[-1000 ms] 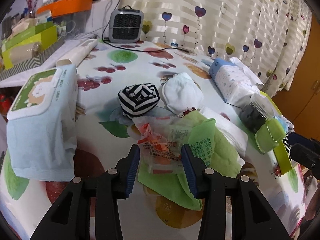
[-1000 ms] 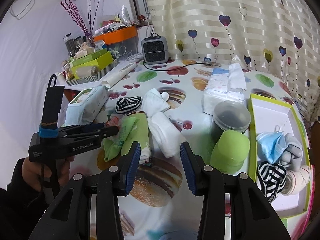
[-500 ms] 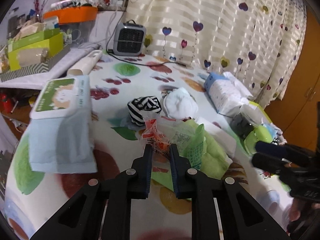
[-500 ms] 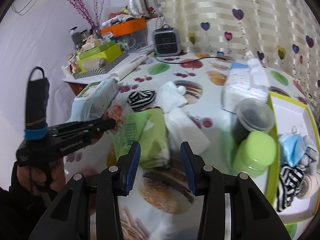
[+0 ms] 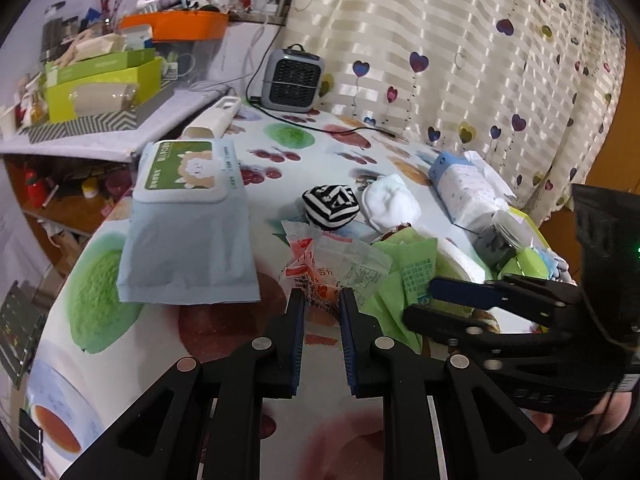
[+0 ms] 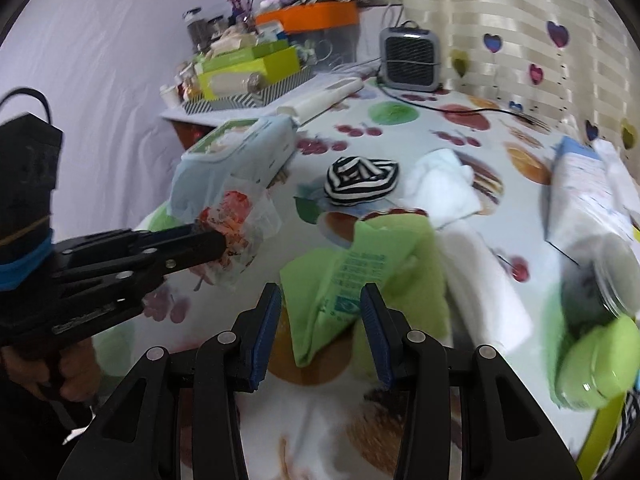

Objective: Organize soft objects
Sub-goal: 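Grasp the light green cloth with the right gripper while the left grasps the clear plastic bag, then lift the green cloth and plastic bag and carry them to the white box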

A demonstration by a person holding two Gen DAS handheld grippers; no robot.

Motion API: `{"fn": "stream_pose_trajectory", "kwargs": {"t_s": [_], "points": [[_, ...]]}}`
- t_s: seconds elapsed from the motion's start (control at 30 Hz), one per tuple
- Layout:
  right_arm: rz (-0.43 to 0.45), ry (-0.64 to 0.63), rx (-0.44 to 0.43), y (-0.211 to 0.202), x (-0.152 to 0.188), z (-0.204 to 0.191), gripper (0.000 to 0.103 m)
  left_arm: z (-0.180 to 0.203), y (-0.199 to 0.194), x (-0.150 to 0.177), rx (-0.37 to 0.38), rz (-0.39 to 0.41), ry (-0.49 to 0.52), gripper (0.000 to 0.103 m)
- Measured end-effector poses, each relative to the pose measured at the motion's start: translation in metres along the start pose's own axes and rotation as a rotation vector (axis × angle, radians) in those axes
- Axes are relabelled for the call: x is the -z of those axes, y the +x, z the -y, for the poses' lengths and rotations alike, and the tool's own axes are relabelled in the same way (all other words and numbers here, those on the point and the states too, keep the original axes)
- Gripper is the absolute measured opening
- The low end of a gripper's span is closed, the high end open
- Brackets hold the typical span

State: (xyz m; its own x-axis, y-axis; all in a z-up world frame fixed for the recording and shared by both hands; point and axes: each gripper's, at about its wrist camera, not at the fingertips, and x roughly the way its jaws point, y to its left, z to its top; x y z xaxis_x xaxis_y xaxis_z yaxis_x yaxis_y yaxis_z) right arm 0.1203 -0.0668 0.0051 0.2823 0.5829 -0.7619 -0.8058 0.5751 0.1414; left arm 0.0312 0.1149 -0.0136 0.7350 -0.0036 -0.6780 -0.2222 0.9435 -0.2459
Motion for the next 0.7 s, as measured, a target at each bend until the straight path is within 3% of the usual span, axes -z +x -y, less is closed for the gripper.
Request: {"fn": "stream_pose_trajectory", "kwargs": {"t_s": [0.23,0.47,0.5,0.63,0.7], "points": [[-0.056,-0.055,0.017,0.027,-0.001,-0.008,0.043,-0.003,-0.001,0.001,-0.001,-0.003,-0.013,0.016],[-0.079,-0.155,0.091,0.036,0.004,-0.023,0.042,-0.003,-0.002,0.001,0.002,-0.003,-0.012,0.016],[-0.081,-0.159,0.096,0.037,0.005,-0.024,0.040,-0.003,-0.002,0.002,0.003,-0.003,-0.011,0.016],[-0.078,-0.136,0.125,0.034,0.004,-0.019,0.012,-0.001,-0.004,0.003,0.005,0.000,-0.011,0.016],[-0.074,-0.110,0.113,0.030,0.004,-0.014,0.009,0.001,-0.005,0.004,0.006,0.003,-0.007,0.016]]}}
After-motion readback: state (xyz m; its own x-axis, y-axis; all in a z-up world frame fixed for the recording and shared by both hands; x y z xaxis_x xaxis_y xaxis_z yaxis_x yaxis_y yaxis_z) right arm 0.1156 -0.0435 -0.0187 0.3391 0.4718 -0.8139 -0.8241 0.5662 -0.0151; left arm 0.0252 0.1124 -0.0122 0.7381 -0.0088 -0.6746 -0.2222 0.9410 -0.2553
